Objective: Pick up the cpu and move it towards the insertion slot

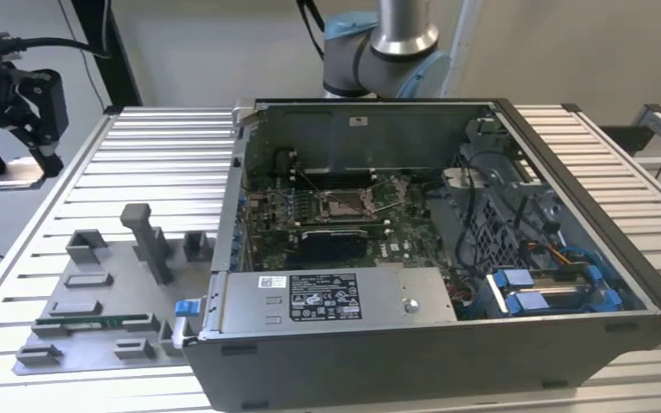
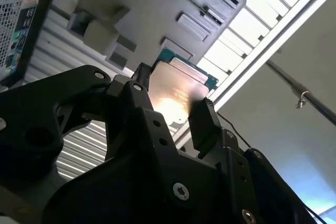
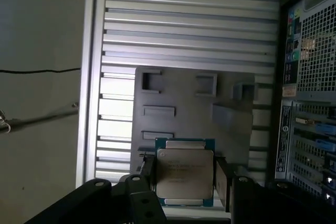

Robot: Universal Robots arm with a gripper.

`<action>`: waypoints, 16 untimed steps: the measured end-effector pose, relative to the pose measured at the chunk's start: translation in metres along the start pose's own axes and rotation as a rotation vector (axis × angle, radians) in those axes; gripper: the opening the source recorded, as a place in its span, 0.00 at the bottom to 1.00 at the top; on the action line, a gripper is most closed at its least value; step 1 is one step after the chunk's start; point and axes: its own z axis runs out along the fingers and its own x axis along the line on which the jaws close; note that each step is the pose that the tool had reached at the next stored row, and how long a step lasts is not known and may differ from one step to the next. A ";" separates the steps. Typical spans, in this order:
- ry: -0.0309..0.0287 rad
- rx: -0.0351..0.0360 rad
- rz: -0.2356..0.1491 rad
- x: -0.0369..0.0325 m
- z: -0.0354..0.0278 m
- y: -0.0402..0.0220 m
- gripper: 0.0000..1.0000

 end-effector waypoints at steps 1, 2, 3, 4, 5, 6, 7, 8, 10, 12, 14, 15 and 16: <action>0.0000 0.0000 0.000 -0.0044 0.0000 -0.0002 0.00; 0.0001 0.0001 0.000 -0.0093 0.0000 -0.0004 0.00; 0.0000 0.0001 0.000 -0.0138 0.0001 -0.0006 0.00; 0.0000 0.0000 0.000 -0.0183 0.0002 -0.0008 0.00; 0.0000 0.0000 0.000 -0.0227 0.0002 -0.0010 0.00; 0.0000 0.0000 0.000 -0.0269 0.0002 -0.0012 0.00; 0.0001 0.0001 0.000 -0.0305 0.0003 -0.0013 0.00; 0.0000 0.0000 0.000 -0.0338 0.0003 -0.0015 0.00; 0.0000 0.0000 0.000 -0.0405 0.0004 -0.0018 0.00; 0.0000 0.0000 0.000 -0.0473 0.0005 -0.0021 0.00; 0.0001 0.0000 0.000 -0.0543 0.0005 -0.0024 0.00; -0.0001 0.0000 0.000 -0.0576 0.0006 -0.0026 0.00; 0.0000 0.0000 0.000 -0.0608 0.0006 -0.0028 0.00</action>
